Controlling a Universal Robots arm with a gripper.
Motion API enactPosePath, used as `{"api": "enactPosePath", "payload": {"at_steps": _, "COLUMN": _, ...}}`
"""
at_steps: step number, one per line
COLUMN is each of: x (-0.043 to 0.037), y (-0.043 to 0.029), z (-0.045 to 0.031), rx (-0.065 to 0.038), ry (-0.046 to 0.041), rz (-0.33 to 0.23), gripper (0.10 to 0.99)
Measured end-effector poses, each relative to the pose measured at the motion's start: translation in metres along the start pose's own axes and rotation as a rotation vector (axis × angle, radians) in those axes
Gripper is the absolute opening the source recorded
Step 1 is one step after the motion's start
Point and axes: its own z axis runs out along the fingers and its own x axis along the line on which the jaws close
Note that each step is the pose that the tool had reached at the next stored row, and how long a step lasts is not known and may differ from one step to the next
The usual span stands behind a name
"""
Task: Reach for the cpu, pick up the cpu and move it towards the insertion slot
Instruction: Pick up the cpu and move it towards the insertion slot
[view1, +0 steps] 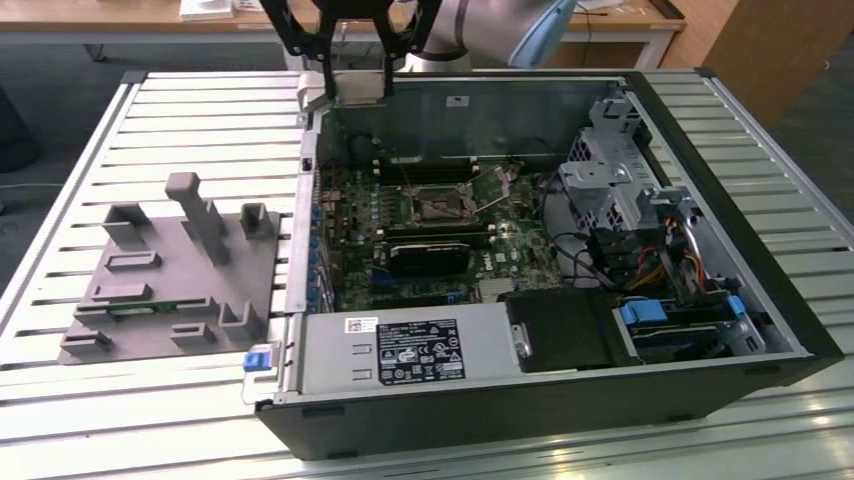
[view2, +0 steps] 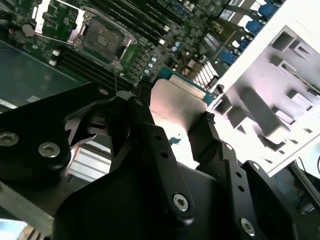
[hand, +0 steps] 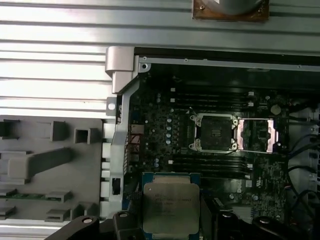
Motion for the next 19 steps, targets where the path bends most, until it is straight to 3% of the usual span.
{"api": "enactPosePath", "payload": {"at_steps": 19, "x": -0.0573, "y": 0.0142, "z": 0.001, "rx": 0.0, "ry": 0.0, "rz": 0.0, "gripper": 0.541}}
